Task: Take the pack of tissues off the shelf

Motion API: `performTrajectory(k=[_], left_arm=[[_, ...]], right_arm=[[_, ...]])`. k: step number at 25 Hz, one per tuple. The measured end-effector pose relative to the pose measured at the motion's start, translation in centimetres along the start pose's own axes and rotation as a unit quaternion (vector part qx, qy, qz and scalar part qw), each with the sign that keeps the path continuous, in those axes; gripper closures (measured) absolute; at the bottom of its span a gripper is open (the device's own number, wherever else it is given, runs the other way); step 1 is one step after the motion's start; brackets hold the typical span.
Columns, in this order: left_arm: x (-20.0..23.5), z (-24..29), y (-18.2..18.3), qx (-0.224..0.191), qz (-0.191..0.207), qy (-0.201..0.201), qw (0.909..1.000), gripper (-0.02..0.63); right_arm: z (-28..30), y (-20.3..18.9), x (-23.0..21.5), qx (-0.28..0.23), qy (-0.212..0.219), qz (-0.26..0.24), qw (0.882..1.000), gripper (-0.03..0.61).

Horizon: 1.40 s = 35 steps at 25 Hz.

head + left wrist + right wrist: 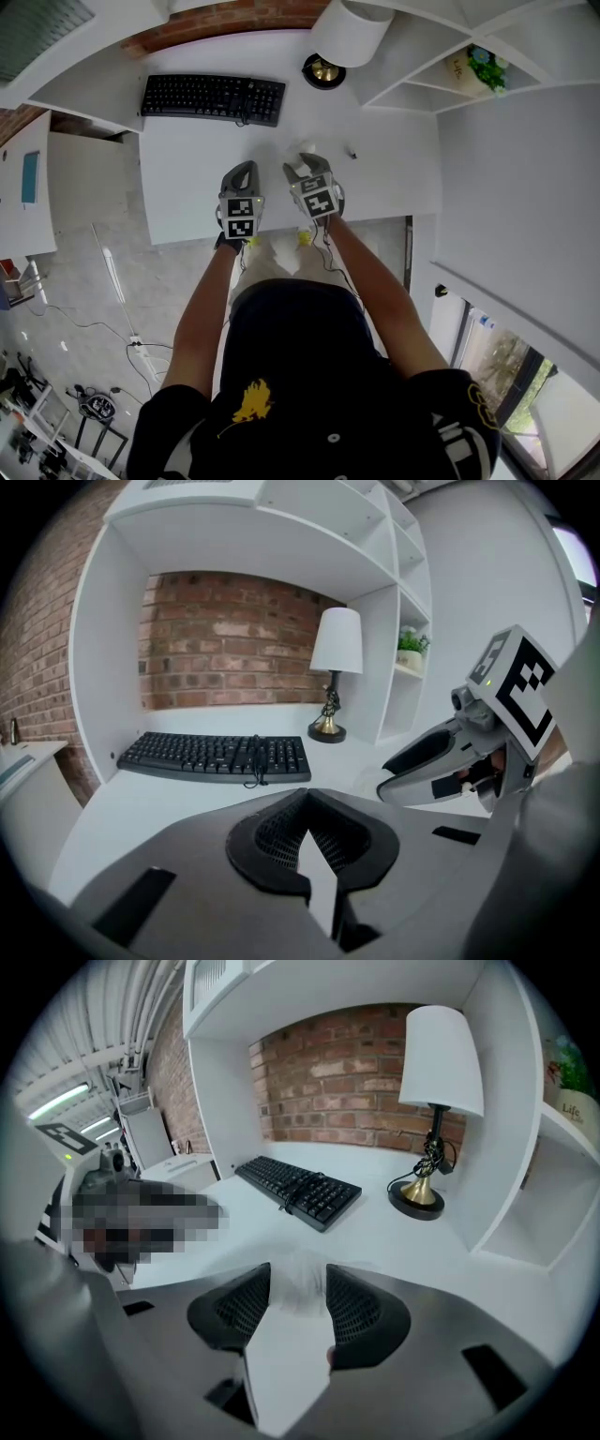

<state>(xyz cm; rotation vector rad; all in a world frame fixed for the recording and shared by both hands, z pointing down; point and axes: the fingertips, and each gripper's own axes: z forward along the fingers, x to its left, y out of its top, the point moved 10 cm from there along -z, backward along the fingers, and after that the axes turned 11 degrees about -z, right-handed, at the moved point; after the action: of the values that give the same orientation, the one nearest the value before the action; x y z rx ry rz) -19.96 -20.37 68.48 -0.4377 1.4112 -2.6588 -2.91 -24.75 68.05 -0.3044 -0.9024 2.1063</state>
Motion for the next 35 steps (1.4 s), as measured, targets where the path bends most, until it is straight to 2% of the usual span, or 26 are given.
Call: performTrajectory(k=[4, 8, 13, 18, 20, 23, 25, 29, 31, 35], left_arm=[[-0.7, 0.2, -0.2, 0.002, 0.023, -0.009, 0.9997, 0.597], [-0.8, 0.0, -0.6, 0.010, 0.012, -0.008, 0.9998, 0.597], [-1.3, -0.1, -0.9, 0.014, 0.031, -0.014, 0.9993, 0.597], [-1.7, 0.1, -1.1, 0.016, 0.024, -0.018, 0.9994, 0.597], [-1.7, 0.0, -1.2, 0.018, 0.028, -0.020, 0.9992, 0.597], [-1.6, -0.3, -1.3, 0.019, 0.026, -0.018, 0.9993, 0.597], [-1.7, -0.4, -1.4, 0.019, 0.024, -0.018, 0.9994, 0.597], [-1.9, -0.7, -1.7, 0.023, 0.026, -0.020, 0.9992, 0.597], [-2.1, -0.8, -1.7, 0.022, 0.029, -0.024, 0.9990, 0.597], [-1.9, -1.6, -1.4, 0.017, 0.022, -0.023, 0.9993, 0.597]], right_arm=[[0.7, -0.5, 0.1, 0.022, 0.001, -0.004, 1.000, 0.399], [1.1, -1.2, 0.3, 0.037, 0.013, 0.016, 0.999, 0.399], [1.4, -1.7, 0.2, 0.036, 0.023, 0.046, 0.998, 0.396], [1.7, -2.0, 0.2, 0.042, 0.028, 0.052, 0.997, 0.394], [1.8, -2.2, 0.5, 0.052, 0.042, 0.064, 0.996, 0.391], [2.1, -2.5, 0.8, 0.057, 0.060, 0.083, 0.993, 0.382], [2.0, -2.4, 0.7, 0.053, 0.059, 0.076, 0.994, 0.340], [1.8, -2.7, 1.0, 0.048, 0.068, 0.073, 0.994, 0.313], [1.1, -2.5, 1.0, 0.039, 0.063, 0.075, 0.994, 0.311], [-0.7, -2.0, 0.0, 0.017, 0.028, 0.071, 0.997, 0.336]])
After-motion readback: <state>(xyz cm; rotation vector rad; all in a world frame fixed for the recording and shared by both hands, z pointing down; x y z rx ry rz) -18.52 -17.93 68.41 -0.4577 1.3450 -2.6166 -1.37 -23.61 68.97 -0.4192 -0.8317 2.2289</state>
